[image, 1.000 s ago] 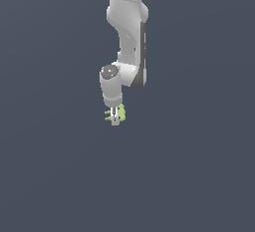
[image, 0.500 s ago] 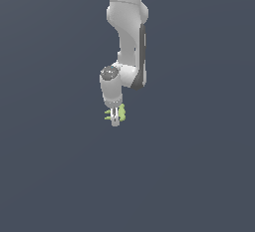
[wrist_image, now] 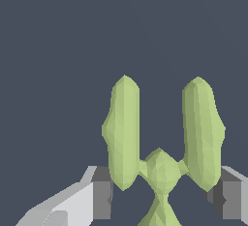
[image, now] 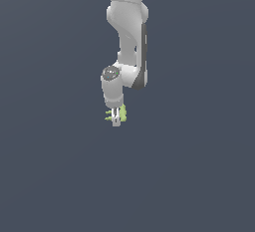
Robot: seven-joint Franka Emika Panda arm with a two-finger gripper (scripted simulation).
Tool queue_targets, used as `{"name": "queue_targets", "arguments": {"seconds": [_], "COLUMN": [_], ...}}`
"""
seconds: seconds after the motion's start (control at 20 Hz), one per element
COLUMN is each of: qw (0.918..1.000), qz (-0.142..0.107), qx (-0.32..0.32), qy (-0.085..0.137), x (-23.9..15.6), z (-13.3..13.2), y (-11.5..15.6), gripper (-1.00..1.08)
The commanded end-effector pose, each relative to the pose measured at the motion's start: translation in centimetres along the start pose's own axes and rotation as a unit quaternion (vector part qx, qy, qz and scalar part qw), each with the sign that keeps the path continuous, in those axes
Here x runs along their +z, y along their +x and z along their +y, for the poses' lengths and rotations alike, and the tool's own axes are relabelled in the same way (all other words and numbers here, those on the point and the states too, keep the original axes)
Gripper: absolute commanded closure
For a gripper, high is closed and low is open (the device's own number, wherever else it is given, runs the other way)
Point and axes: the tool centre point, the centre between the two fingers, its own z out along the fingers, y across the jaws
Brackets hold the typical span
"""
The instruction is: Pick up the object and move it to a goal position.
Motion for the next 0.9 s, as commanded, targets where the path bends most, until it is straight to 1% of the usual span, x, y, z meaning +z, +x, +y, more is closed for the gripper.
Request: {"name": "queue_targets", "arguments": {"seconds": [0.0, 0.2, 0.35, 0.85], "qw": [1.0000, 1.0000, 1.0000, 1.0000], "qz": [0.000, 0.000, 0.001, 0.001], "qx": [-0.001, -0.001, -0.001, -0.001], "qy": [0.000, 0.000, 0.000, 0.000], "x": [-0.3, -1.0, -1.7, -4.8], "z": [-0.5, -1.9, -3.3, -9.6], "y": [-0.7, -2.6, -4.5, -12.8], "gripper": [1.08, 1.08, 1.08, 1.08]}}
